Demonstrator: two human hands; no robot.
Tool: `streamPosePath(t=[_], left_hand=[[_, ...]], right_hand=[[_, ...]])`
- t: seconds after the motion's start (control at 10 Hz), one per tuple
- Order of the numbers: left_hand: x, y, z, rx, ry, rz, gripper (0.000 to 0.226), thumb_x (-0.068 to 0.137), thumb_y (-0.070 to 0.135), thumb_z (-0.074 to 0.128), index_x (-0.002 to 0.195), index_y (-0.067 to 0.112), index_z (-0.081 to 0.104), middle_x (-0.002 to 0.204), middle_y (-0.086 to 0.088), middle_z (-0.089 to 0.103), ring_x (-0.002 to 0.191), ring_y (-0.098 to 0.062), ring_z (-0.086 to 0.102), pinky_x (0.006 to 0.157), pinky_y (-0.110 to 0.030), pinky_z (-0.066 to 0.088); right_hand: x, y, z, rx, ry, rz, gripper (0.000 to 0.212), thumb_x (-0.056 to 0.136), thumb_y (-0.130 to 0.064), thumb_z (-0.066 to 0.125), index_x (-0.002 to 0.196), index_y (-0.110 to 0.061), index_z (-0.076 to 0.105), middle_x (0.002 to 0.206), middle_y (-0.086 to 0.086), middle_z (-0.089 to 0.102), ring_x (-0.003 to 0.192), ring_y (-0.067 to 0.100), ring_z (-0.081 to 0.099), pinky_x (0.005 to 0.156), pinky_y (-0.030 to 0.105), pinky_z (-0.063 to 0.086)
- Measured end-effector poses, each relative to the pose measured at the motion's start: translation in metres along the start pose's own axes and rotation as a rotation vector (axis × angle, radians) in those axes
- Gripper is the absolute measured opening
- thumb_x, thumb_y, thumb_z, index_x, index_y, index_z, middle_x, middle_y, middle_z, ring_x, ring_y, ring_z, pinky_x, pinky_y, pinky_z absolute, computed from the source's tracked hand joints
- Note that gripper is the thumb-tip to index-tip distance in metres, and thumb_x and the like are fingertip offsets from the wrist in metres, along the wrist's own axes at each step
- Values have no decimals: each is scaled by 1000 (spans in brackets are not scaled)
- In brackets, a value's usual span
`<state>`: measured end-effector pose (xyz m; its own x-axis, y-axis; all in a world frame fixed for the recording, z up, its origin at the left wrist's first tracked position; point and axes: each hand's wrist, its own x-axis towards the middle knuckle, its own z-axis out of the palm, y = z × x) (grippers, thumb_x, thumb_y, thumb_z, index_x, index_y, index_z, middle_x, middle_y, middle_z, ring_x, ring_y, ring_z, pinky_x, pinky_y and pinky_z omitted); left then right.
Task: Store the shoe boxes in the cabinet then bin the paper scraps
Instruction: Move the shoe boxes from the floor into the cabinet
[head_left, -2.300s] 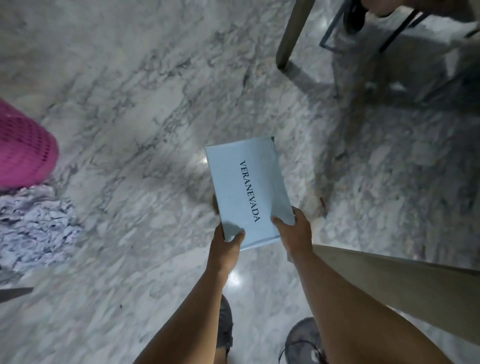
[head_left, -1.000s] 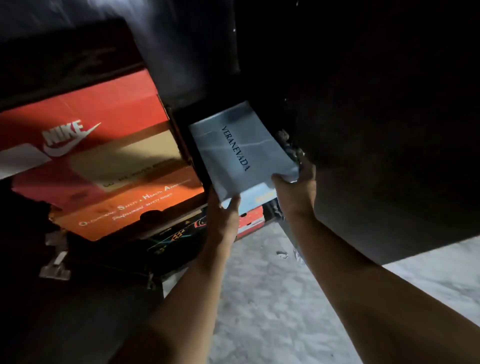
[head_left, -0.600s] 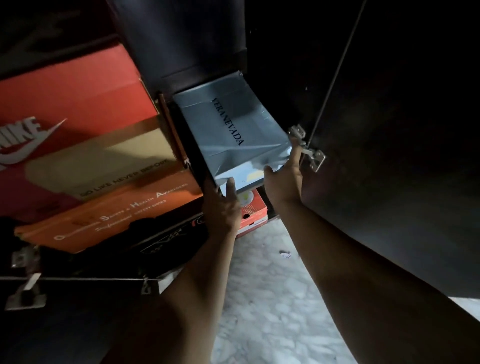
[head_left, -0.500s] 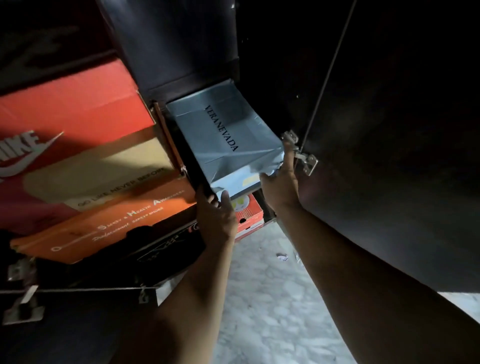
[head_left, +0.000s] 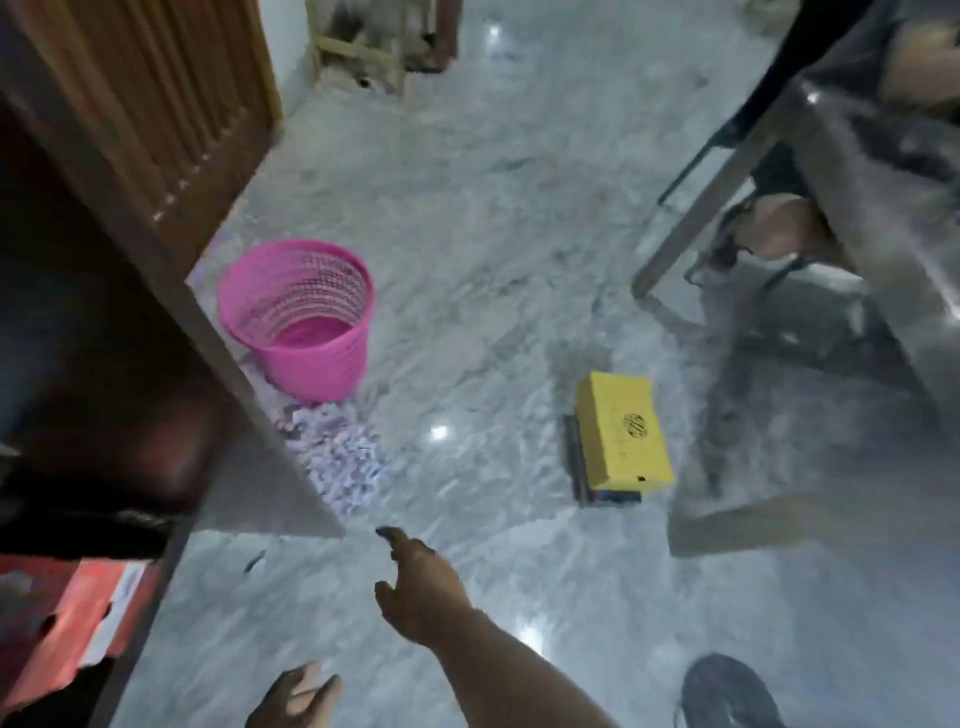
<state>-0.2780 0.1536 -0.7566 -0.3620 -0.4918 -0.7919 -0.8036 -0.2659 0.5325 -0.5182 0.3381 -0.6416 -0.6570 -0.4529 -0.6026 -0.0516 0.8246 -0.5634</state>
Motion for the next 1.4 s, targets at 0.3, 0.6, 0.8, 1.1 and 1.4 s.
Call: streamPosePath(t=[0.3, 0.6, 0.8, 1.1, 1.4], left_hand=[[-84, 185, 255, 245, -282, 18, 30, 83, -6, 75, 111, 3, 66, 120, -27, 65, 110, -34, 62, 105, -50, 46], [3, 239, 517, 399, -559, 11, 77, 61, 48, 75, 133, 33, 55, 135, -8, 59, 115, -21, 58, 82, -36, 50], [101, 243, 669, 427, -577, 100, 91, 81, 73, 60, 155, 47, 15, 162, 3, 32, 142, -22, 42, 113, -50, 40], [135, 245, 722, 181, -551, -3, 46, 89, 66, 57, 132, 55, 43, 123, 17, 67, 114, -15, 64, 90, -44, 56], [-19, 211, 550, -20, -247, 51, 51, 92, 55, 57, 139, 39, 53, 114, 11, 70, 83, 7, 67, 57, -6, 50]], right_hand=[[-30, 234, -144, 292, 261, 470, 68, 94, -31, 60, 156, -34, 31, 146, 8, 55, 133, 25, 55, 101, 37, 51], [78, 462, -234, 470, 510, 672, 58, 91, -30, 67, 146, -27, 46, 137, 14, 59, 124, 32, 60, 97, 41, 54], [178, 551, -266, 684, 610, 596, 62, 96, -47, 64, 149, -22, 46, 139, 10, 54, 125, 28, 59, 108, 43, 49], [205, 583, -269, 859, 449, 526, 29, 87, -39, 80, 112, -39, 64, 102, -15, 71, 96, 10, 68, 93, 45, 59], [83, 450, -229, 787, 266, 359, 62, 81, -37, 86, 138, -30, 63, 114, -10, 75, 105, 20, 72, 91, 51, 60]])
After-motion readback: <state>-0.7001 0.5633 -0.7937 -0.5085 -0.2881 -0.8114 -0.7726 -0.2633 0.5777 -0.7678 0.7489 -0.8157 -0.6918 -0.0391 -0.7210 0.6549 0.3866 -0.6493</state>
